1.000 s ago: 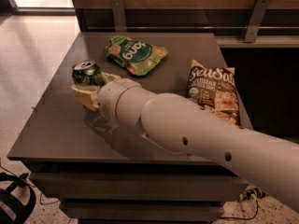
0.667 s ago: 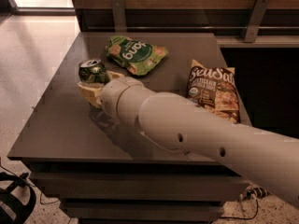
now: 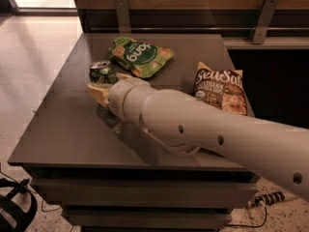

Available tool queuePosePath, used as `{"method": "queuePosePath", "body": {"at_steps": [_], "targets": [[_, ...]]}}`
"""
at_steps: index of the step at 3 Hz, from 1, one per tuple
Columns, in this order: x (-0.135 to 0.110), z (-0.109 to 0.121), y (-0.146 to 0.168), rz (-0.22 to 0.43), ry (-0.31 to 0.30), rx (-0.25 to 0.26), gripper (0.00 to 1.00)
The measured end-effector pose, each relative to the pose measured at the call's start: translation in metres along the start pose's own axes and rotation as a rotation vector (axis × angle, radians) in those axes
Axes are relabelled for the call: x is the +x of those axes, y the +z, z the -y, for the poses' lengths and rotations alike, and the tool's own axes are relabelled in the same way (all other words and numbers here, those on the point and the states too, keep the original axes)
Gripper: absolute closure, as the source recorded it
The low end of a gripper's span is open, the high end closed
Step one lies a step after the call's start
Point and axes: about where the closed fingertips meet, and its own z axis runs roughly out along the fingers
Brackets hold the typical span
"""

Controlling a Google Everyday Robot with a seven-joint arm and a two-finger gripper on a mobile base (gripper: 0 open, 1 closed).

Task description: Place green can upright

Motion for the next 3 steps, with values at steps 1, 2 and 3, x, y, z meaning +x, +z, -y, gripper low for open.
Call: {"method": "queuePosePath", "body": {"at_steps": [1,2,3], "targets": [[0.006,0.004,0.005,-0.015,0.011,0.015,1.0],[0.014,0.002,0.004,-0.021,0.018,0.025,1.0],[0.02,0.001,0.001,-0.025,0.025,0.03,1.0]]}}
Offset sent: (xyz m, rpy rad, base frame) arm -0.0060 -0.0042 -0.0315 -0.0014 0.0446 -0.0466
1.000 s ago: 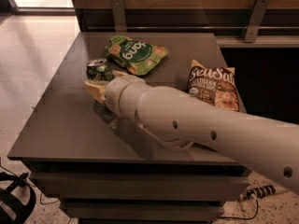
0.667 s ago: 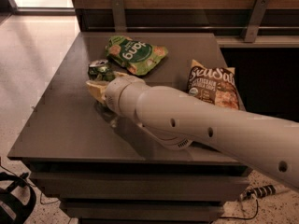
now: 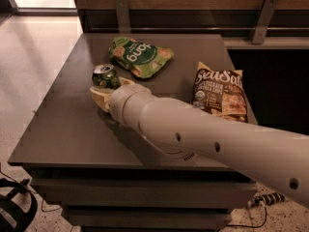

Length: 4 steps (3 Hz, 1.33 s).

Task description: Place green can upright

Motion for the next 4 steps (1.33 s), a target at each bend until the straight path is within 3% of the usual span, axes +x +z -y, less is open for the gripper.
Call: {"method": "queuePosePath", "body": {"at_steps": [1,2,4], "targets": [[-0.0017,-0.0001,-0.0005,0.0,0.0,0.0,1.0],[-0.002,-0.0002,-0.0006,0.0,0.0,0.0,0.84],[-0.0044,-0.0021,-0.0013,0.003,-0.005,-0.001,0.36]]}}
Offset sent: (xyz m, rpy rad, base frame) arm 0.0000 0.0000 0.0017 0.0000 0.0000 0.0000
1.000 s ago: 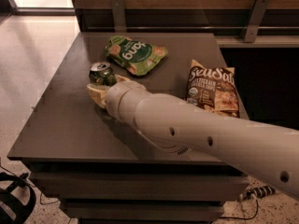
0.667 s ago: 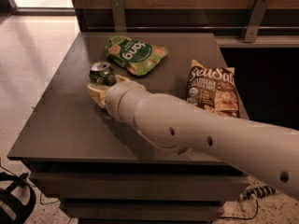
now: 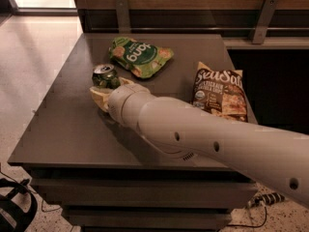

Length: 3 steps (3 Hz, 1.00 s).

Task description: Place green can upright

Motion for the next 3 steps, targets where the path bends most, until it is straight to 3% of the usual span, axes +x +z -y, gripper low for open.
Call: {"method": "queuePosePath", "body": {"at_steps": [1,2,3], "targets": [[-0.0019,-0.0016,-0.0006,0.002,-0.004,-0.001,0.14],[-0.004,-0.0032,-0.0012,0.005,-0.008,-0.001,0.0],[-0.004,-0.0033,-0.0012,0.005,-0.008,-0.001,0.0]]}}
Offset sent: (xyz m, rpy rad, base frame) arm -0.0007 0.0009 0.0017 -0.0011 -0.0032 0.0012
